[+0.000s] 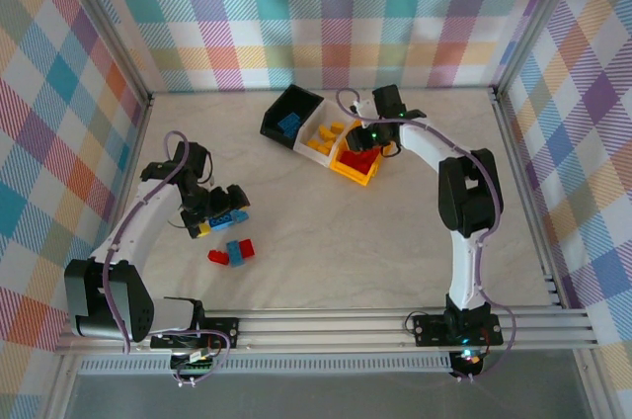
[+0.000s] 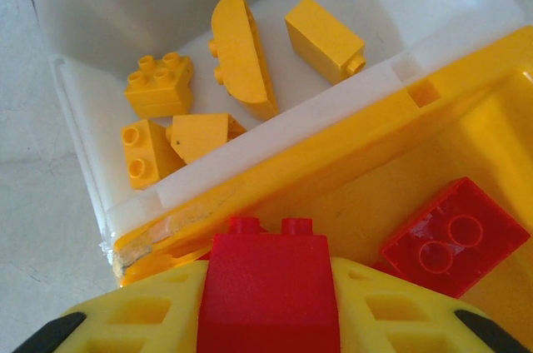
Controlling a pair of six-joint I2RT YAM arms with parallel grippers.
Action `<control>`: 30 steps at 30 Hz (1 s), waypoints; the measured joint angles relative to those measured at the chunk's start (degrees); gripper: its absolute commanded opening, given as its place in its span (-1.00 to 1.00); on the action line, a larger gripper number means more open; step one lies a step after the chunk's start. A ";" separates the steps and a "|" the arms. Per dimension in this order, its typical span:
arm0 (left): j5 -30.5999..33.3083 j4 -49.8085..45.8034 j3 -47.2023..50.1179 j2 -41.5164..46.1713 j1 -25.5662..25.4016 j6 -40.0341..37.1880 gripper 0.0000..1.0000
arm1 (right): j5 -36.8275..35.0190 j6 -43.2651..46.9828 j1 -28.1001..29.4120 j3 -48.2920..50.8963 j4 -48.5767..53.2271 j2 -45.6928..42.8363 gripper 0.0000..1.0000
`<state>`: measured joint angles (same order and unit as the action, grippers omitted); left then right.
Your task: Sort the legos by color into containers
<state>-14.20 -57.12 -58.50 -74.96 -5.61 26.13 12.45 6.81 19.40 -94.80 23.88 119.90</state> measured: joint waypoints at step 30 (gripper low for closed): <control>0.68 -2.67 0.70 2.12 2.36 1.18 1.00 | 11.10 5.11 19.85 17.25 -7.23 -17.42 0.19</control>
<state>-13.52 -59.79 -57.80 -72.84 -3.25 27.31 23.55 11.92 39.24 -77.56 16.64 102.48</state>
